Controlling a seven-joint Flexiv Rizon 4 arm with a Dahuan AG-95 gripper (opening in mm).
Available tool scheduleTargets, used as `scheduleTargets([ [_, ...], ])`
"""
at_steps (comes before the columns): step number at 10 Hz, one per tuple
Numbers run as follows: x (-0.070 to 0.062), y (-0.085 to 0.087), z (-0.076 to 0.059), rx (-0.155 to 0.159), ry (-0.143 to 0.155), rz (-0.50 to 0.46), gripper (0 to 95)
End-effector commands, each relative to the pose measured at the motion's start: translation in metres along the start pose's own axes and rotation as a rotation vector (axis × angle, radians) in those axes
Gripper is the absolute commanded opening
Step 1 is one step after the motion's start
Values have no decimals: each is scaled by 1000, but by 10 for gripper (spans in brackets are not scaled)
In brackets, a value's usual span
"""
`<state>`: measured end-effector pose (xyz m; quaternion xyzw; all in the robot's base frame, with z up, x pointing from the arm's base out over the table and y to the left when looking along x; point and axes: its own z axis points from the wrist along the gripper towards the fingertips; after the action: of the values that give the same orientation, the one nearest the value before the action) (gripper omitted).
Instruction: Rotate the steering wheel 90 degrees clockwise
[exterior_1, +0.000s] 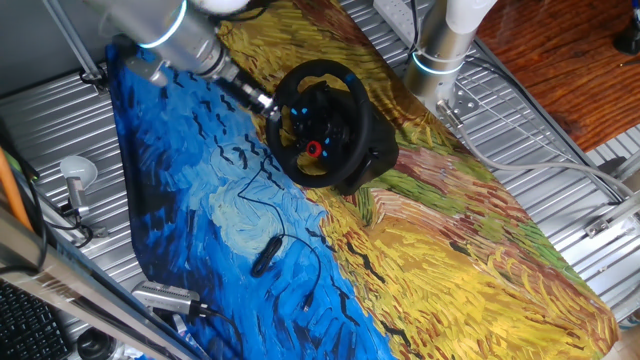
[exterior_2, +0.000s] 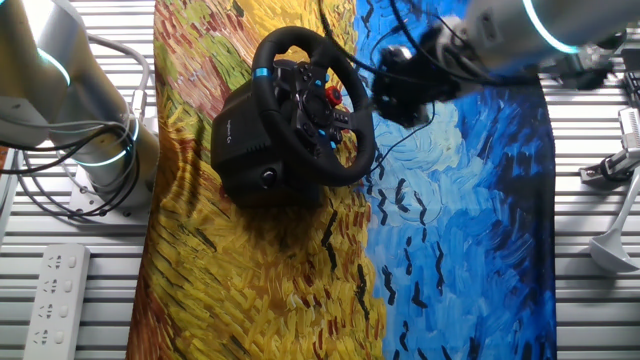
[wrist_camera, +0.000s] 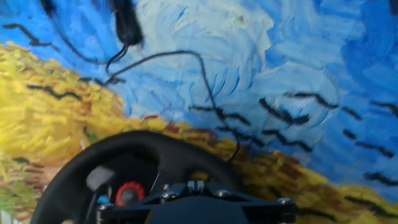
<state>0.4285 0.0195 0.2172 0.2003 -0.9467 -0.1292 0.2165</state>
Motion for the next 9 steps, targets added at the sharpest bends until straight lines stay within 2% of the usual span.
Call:
scheduleTargets([
  [1, 11, 10, 2, 3, -7, -28, 190],
  [3, 17, 15, 2, 6, -8, -86, 190],
  [4, 21, 17, 3, -1, 4, -140, 190],
  [5, 22, 18, 3, -7, 14, -151, 190],
  [7, 24, 21, 3, -44, 79, -210, 190],
  [9, 25, 21, 3, -52, 99, -235, 190],
])
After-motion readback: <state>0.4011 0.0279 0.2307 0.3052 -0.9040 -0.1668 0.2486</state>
